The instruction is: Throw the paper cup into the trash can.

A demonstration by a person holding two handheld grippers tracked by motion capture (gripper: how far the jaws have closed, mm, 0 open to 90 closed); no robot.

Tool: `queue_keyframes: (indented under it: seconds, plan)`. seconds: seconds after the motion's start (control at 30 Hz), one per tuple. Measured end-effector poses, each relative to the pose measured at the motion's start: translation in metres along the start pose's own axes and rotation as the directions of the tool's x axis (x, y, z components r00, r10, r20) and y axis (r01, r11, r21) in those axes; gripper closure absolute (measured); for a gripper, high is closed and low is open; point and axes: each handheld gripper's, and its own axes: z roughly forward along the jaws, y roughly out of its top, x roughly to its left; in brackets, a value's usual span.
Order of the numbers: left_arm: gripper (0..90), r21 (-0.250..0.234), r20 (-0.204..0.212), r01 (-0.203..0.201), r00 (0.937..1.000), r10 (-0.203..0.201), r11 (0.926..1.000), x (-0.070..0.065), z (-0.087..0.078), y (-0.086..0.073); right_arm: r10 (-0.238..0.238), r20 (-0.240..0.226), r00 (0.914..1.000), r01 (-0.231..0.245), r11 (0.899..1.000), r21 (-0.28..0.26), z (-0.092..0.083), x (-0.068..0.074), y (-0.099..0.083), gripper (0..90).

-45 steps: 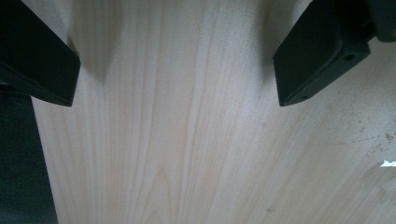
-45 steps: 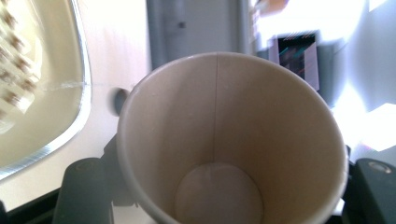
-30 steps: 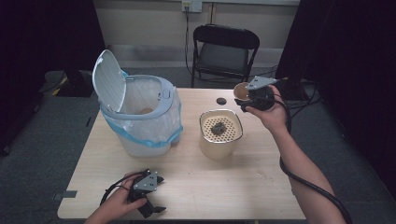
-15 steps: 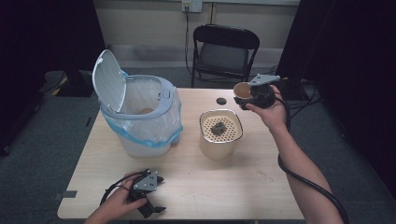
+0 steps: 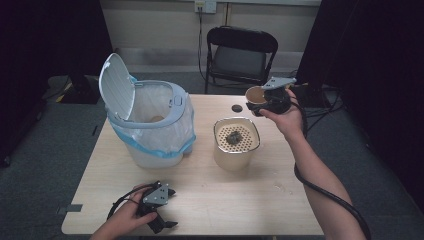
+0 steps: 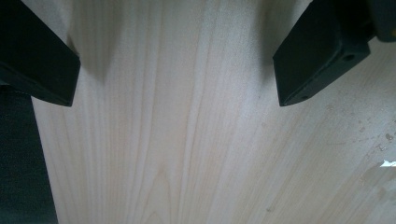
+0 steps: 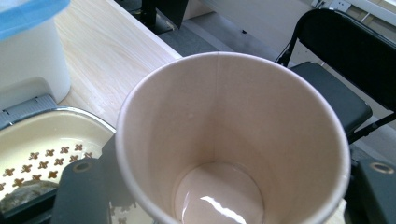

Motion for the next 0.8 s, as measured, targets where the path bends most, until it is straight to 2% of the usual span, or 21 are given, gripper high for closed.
queue_keyframes:
  seconds: [0.37, 0.47, 0.8]
  plan:
    - [0.0, -0.001, 0.000, -0.001, 1.0000, 0.001, 1.0000, 0.000, 0.000, 0.000, 0.031, -0.039, 0.9988, -0.032, 0.999, -0.020, -0.003, 0.003, 0.013, 28.2]
    - [0.0, -0.001, 0.000, -0.001, 1.0000, 0.001, 1.0000, 0.000, 0.000, 0.000, 0.051, -0.075, 0.9959, -0.052, 0.998, -0.021, -0.001, 0.005, 0.020, 27.9]
    - [0.0, -0.005, 0.002, 0.001, 1.0000, -0.001, 1.0000, 0.000, 0.000, 0.000, 0.040, -0.127, 0.9910, -0.043, 0.999, -0.016, 0.001, 0.016, 0.040, 27.6]
